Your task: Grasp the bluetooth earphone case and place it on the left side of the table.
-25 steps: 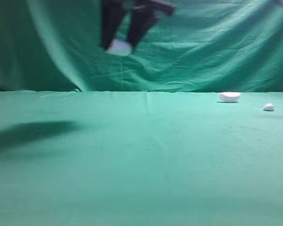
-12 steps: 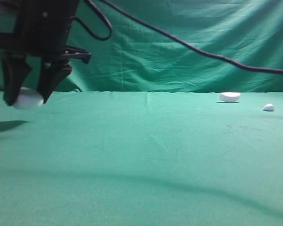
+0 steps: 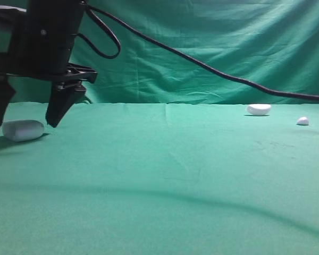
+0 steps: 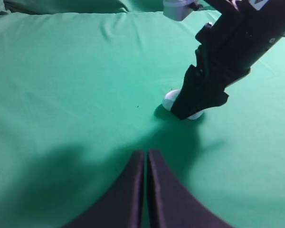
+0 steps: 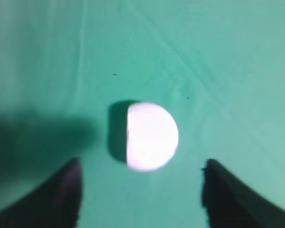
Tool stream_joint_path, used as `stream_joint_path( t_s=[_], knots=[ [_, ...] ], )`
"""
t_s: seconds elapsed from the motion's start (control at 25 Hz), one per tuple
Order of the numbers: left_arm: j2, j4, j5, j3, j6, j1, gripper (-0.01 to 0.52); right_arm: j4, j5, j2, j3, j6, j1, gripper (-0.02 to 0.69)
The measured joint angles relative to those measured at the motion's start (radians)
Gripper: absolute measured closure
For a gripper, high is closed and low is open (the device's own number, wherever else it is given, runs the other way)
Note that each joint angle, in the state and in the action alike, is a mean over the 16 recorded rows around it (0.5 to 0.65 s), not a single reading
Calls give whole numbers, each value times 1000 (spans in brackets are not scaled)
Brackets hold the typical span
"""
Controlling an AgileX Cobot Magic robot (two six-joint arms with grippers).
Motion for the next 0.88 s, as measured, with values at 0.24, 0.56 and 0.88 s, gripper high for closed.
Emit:
stream_joint_path(
  t_s=[0.24, 0.56, 0.88],
  knots=[
    [0, 0, 0, 0, 0, 0, 514, -49, 127, -144, 2, 78, -37, 538],
    [0, 0, 0, 0, 0, 0, 514, -75, 189, -386, 93, 124, -116, 665],
    [0, 0, 0, 0, 0, 0, 514, -66, 154, -722, 392, 150, -159, 665]
  ],
)
